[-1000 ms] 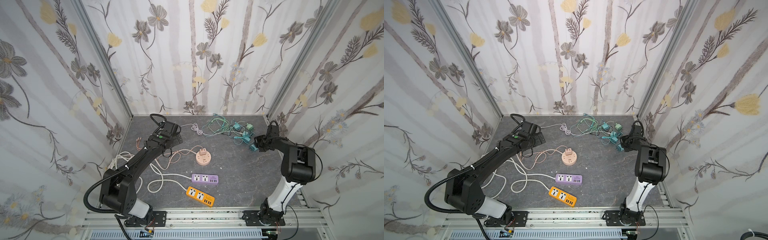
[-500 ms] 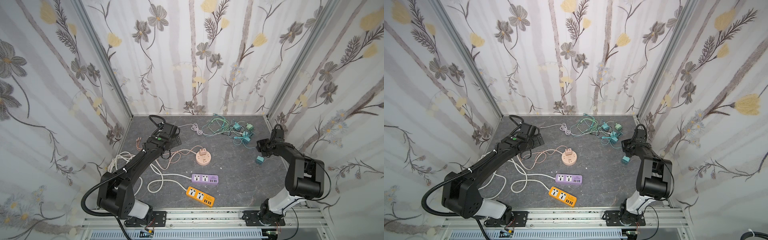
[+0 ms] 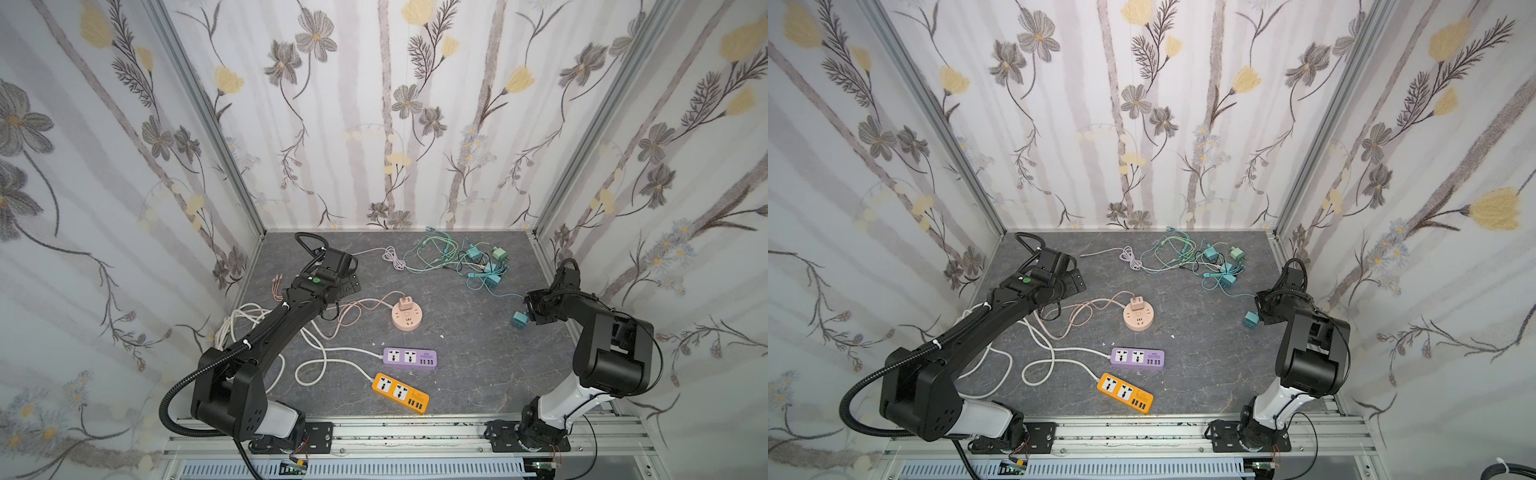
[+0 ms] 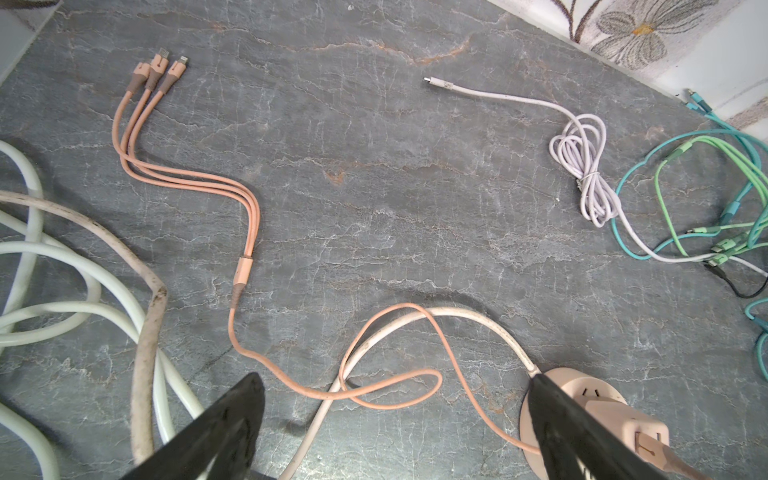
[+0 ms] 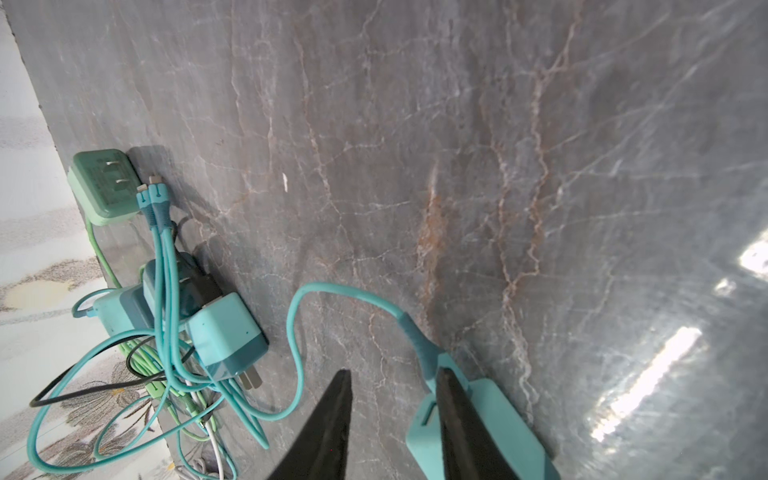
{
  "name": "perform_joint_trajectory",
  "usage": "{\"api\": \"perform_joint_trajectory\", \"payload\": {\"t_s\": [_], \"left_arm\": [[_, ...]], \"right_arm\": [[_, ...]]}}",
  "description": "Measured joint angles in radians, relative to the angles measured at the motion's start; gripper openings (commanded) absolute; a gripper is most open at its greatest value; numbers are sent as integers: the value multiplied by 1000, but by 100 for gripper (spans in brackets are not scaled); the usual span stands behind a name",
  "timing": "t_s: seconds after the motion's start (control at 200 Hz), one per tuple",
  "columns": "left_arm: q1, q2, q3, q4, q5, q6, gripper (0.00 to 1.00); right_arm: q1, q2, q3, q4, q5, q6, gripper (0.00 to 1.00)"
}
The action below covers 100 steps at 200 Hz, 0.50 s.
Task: Insert the plug
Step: 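Grasp a teal charger cube from the pile with the right gripper, then lift the teal charger with the right gripper and carry it toward the round strip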
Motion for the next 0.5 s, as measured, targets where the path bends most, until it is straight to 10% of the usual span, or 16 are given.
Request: {"api": "perform_joint_trajectory", "payload": {"t_s": [0.5], "left_arm": [[6,-6,-40,19,7,-1,100]], "right_arm": [[135,-324,-389,93,-82,208,56]]}}
